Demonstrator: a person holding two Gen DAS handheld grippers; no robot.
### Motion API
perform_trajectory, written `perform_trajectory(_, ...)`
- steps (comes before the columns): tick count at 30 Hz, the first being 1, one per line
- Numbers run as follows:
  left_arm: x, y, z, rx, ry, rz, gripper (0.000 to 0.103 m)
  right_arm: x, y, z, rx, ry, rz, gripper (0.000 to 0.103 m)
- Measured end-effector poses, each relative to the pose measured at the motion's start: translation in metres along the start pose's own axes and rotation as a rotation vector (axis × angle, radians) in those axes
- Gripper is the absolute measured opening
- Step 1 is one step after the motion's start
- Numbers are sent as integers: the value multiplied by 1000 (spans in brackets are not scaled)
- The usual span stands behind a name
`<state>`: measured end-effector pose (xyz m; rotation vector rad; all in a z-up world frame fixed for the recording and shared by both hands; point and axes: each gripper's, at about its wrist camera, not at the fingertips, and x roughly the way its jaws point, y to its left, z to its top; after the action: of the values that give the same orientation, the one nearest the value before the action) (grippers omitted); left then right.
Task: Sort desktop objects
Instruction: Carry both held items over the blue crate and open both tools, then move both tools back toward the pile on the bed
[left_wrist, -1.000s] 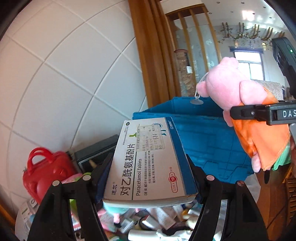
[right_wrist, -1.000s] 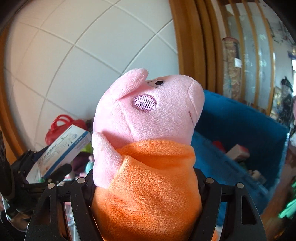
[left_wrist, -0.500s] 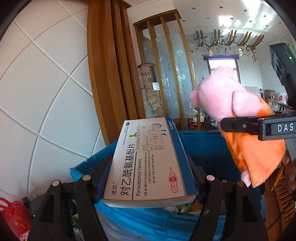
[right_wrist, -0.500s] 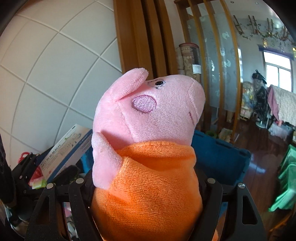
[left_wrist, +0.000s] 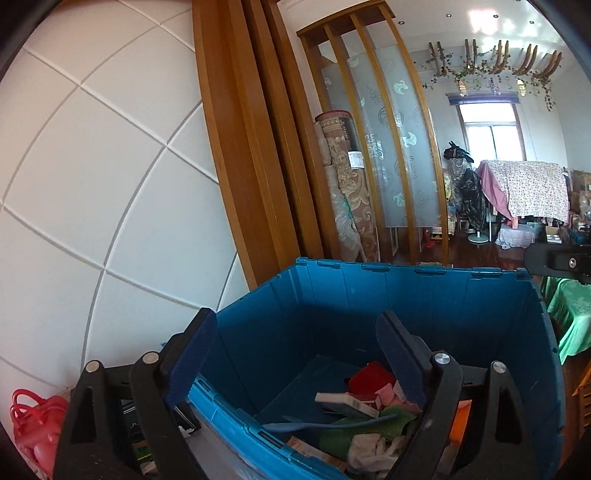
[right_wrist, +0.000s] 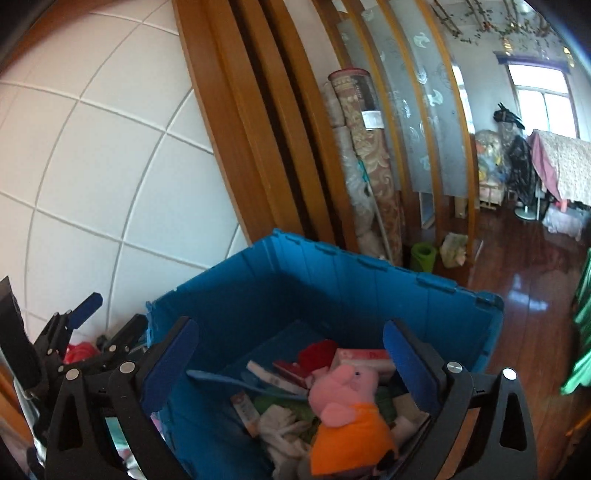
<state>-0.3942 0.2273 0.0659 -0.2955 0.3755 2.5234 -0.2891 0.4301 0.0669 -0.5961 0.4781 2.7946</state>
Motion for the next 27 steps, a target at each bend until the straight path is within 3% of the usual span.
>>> perform_trajectory(14,-46,27,-60,-25,45,231,88,3,56,-56,-216,9,47,102)
perform_trajectory(20,-72,55,-89,-62,74,277,88,-9,84,-73,-226,6,84,102)
perform_trajectory(27,-137,112,-151,-104,142,352,88,-30,143,-103,-209,-4,188,103)
